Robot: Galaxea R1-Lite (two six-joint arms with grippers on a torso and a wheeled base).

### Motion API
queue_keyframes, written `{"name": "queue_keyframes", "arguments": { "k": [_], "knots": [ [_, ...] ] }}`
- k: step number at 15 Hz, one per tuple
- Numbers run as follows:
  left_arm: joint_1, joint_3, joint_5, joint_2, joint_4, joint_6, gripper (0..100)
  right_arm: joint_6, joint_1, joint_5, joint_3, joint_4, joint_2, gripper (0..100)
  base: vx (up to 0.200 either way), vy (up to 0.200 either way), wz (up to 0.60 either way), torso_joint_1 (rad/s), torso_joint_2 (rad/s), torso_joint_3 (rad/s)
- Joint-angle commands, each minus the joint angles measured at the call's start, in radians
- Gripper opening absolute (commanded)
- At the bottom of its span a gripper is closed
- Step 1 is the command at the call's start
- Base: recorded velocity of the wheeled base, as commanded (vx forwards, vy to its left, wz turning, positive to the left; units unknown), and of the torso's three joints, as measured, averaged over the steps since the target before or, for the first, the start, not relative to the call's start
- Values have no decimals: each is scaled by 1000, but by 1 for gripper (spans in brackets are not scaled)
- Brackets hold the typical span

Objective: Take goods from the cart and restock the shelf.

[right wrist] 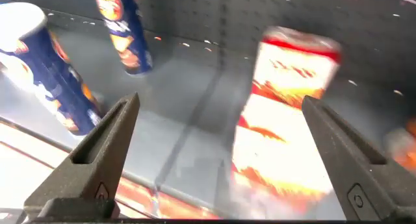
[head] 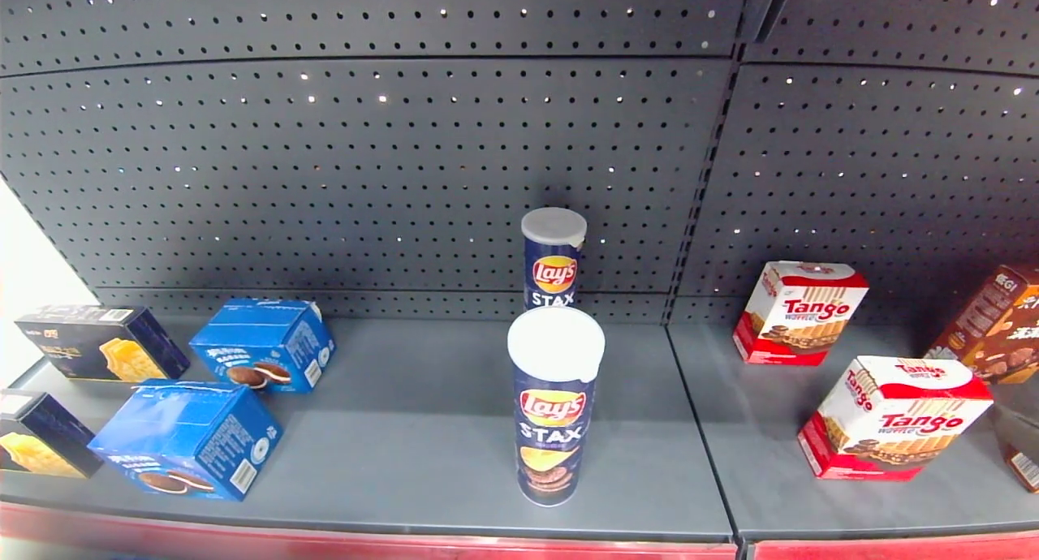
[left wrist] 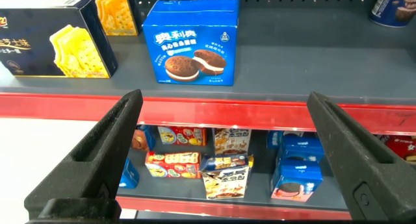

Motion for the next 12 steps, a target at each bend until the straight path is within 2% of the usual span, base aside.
{"name": "queue_keyframes", "arguments": {
  "k": [1,2,6,7,8,9,10,12],
  "knots": [
    [0,0,1,0,0,-1,100,4,-112,49,0,120,-231,100,0,0,0,0,0,0],
    [0,0,0,0,0,-1,100,2,-135,47,1,164,-329,100,0,0,0,0,0,0],
    [-1,0,0,0,0,-1,100,4,-178,38,76,196,-453,100,0,0,0,0,0,0],
    [0,0,0,0,0,-1,100,4,-184,23,115,198,-495,100,0,0,0,0,0,0],
    [0,0,1,0,0,-1,100,27,-262,20,197,193,-567,100,0,0,0,0,0,0],
    [-1,0,1,0,0,-1,100,45,-287,27,224,192,-588,100,0,0,0,0,0,0],
    [0,0,0,0,0,-1,100,82,-334,54,309,190,-645,100,0,0,0,0,0,0],
    [0,0,0,0,0,-1,100,73,-336,57,391,136,-645,100,0,0,0,0,0,0]
  ]
}}
